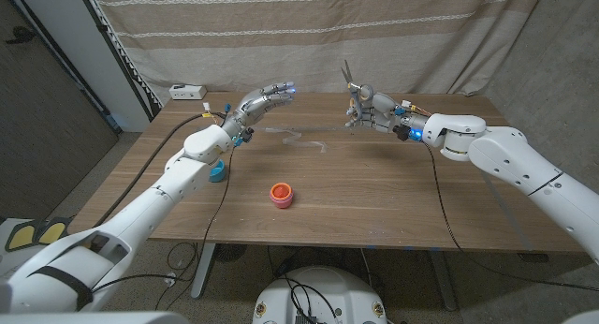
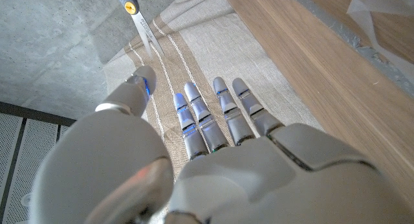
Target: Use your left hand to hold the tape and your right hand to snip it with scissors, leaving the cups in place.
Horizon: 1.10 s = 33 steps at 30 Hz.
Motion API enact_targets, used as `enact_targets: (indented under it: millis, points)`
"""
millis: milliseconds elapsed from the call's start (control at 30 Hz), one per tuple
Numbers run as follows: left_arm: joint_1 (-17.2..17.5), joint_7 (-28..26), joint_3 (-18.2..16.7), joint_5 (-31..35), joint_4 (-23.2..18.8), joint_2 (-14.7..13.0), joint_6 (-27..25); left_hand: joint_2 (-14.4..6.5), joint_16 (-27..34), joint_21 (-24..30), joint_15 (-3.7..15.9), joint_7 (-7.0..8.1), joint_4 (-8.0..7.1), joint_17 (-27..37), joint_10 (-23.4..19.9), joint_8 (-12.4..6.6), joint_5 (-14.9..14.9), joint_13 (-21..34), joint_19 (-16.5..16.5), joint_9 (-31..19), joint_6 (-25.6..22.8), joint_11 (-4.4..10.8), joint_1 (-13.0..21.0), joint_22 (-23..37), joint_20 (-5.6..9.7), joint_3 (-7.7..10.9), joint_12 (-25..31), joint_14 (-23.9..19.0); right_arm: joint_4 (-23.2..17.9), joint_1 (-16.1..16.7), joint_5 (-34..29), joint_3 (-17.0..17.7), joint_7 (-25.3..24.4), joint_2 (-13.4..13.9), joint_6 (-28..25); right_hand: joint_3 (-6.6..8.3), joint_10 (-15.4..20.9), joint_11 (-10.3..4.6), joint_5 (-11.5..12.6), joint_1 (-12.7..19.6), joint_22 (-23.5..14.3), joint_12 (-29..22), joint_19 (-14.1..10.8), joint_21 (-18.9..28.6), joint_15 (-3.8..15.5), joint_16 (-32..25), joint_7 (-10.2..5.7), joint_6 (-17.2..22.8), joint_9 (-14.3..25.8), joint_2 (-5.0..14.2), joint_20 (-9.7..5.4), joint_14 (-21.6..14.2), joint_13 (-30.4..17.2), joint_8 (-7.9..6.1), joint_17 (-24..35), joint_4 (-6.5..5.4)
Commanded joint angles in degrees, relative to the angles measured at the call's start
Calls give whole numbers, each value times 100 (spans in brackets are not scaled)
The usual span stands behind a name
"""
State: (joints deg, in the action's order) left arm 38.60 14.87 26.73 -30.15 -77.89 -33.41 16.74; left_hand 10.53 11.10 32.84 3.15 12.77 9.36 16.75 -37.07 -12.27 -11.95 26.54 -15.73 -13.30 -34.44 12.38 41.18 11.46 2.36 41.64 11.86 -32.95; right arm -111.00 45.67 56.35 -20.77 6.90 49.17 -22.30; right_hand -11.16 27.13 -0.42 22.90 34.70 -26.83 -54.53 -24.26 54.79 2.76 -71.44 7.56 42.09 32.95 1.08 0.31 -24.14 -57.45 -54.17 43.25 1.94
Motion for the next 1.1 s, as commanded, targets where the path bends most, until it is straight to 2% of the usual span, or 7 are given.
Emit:
enact_targets:
  millis: [33, 100, 200, 233, 400, 900, 1100]
  points:
    - [11, -356, 58, 428, -134, -152, -24, 11, -10, -8, 903, -9, 12, -9, 33, 14, 13, -3, 52, 1, 40, -13, -52, -5, 210, -34, -7, 48, 21, -8, -8, -12, 3, -14, -5, -19, 87, -46, 30, 44, 7, -2850, -30, 34, 328, -57, 11, 14, 18, -1, -31, -33, -22, 44, 5, 20]
    - [6, -375, 66, 479, -135, -167, -4, 10, -10, -16, 900, -9, 11, -14, 37, 15, 14, -11, 68, 2, 44, -12, -62, -5, 198, -43, -10, 66, 14, -3, -1, -6, -11, -11, -15, -20, 85, -40, 30, 44, 17, -2861, -35, 42, 328, -63, 14, 33, 3, 3, -31, -25, -25, 53, 7, 23]
    - [-108, -59, 121, 442, 19, -190, 113, 14, -31, -47, 898, -10, 24, -39, 93, 32, 13, -53, 130, 9, 102, -12, -83, -5, 143, -85, -36, 210, 16, -4, 0, -6, -3, -9, -15, -21, 81, -41, 32, 47, 29, -2847, -24, 45, 321, -63, 10, 32, -6, 6, -25, -15, 12, 67, -1, 28]
    - [-113, -64, 124, 464, 32, -188, 142, -7, -14, -85, 899, -8, 24, -67, 258, 69, 1, -118, 189, 15, 261, -10, -114, -6, 118, -145, -80, 347, 15, -4, 19, -1, -11, -12, -30, -23, 78, -42, 32, 45, 34, -2863, -29, 49, 332, -61, 6, 38, -9, 6, -36, -10, -7, 70, -6, 29]
    - [-115, -101, 124, 499, 58, -170, 193, -9, -21, -111, 894, -8, 27, -77, 283, 68, -4, -138, 243, 11, 297, -9, -117, -6, 95, -164, -76, 426, 17, -3, -1, -7, -8, -12, -14, -31, 70, -40, 31, 34, 57, -2871, -26, 61, 342, -74, 20, 31, 11, 11, -36, -14, 11, 77, -13, 31]
    - [-38, -760, 205, 1402, -253, -411, 208, -9, -24, -142, 885, -8, 27, -88, 306, 57, -11, -149, 303, 4, 320, -8, -128, -7, 53, -193, -61, 522, -34, 38, 23, 15, -46, -3, -16, -42, 81, -34, 32, 26, 106, -2880, -32, 94, 348, -87, 13, 55, 6, 20, -38, -30, 75, 106, -59, 43]
    - [-39, -842, 205, 1555, -214, -428, 334, -15, -16, -157, 882, -8, 17, -91, 301, 49, -14, -151, 332, 2, 322, -8, -147, -7, 34, -208, -47, 548, -35, 41, 9, 11, -23, 1, 11, -46, 79, -30, 34, 24, 121, -2881, -28, 102, 347, -102, 5, 48, 8, 22, -42, -28, 94, 119, -52, 48]
